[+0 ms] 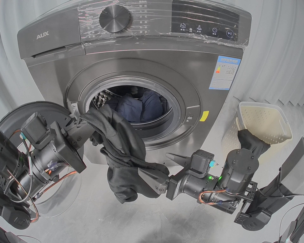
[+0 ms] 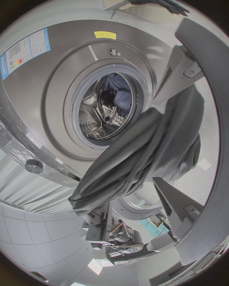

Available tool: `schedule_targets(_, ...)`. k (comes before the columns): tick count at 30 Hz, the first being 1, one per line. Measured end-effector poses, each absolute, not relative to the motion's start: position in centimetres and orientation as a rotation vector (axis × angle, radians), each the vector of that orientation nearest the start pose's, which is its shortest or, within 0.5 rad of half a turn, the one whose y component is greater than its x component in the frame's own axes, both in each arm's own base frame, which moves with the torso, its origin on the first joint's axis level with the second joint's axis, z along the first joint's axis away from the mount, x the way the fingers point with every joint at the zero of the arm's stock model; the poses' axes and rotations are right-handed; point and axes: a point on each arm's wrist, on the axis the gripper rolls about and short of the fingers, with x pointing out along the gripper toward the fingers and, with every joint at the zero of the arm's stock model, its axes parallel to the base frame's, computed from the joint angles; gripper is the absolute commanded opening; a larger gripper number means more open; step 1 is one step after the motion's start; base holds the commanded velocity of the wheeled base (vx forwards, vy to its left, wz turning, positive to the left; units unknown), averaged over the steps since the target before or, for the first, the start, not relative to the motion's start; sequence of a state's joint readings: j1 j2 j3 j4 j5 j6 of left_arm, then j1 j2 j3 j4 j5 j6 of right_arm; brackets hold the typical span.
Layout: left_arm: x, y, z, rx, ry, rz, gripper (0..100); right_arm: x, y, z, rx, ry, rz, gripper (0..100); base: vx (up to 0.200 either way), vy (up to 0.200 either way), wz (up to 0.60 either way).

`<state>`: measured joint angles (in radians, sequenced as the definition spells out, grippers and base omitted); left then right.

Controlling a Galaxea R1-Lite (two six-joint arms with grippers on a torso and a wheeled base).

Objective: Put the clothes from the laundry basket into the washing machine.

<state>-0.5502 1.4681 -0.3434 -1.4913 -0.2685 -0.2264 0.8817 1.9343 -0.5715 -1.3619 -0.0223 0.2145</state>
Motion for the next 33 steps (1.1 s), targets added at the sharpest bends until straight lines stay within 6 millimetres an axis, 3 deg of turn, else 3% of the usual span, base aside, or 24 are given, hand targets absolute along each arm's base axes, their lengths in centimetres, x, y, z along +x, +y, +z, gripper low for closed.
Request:
schedule_targets(16,17.2,-12.0,20.3,-0.262,-0.254,-0.874,0,22.4,26.8,15.0,0.262,-0.040,0.857,100,0.000,0.000,0.00)
schedule_targets(24,16.8,-12.1,21.1,-0.272,-0.297,-0.898,0,24.0,27.3,13.6,0.242,-0.047,0.828,100,0.000,0.000,0.00)
schedule_targets(33,16.4,-11.9,21.8,-0.276,-0.327,-0.910,0,25.9,26.6,11.9,0.219,-0.016,0.773,100,0.000,0.000,0.00)
